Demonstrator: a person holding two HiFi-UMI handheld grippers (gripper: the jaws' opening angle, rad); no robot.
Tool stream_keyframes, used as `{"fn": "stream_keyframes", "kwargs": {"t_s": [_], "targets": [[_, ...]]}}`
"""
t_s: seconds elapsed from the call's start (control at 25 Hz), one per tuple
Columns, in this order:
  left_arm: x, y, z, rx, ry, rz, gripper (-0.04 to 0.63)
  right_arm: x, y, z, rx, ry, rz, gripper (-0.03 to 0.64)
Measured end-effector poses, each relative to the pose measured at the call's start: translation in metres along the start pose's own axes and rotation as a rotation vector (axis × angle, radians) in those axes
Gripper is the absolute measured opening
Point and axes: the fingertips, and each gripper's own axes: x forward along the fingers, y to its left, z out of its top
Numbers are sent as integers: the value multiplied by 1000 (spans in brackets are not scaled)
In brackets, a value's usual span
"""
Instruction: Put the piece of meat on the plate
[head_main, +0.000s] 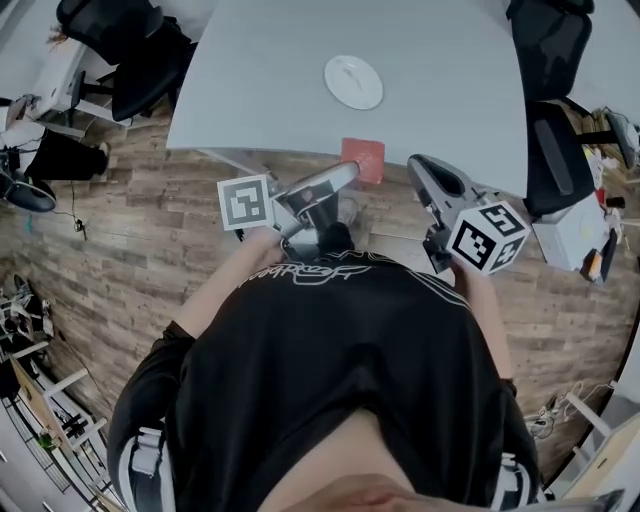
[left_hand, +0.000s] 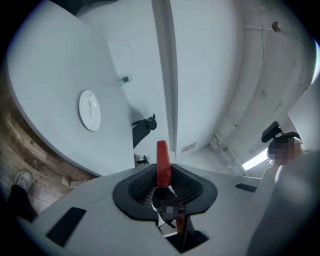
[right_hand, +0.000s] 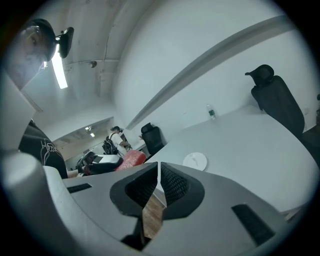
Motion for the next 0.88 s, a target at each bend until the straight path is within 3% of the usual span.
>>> {"fn": "stream_keyframes", "kwargs": {"t_s": [0.56,0.88], "targets": [[40,89,158,-74,59,50,89,134,-88,49,90,54,-97,20],[48,117,169,-72,107,80,89,148,-103,49,105,61,-145,20]]}}
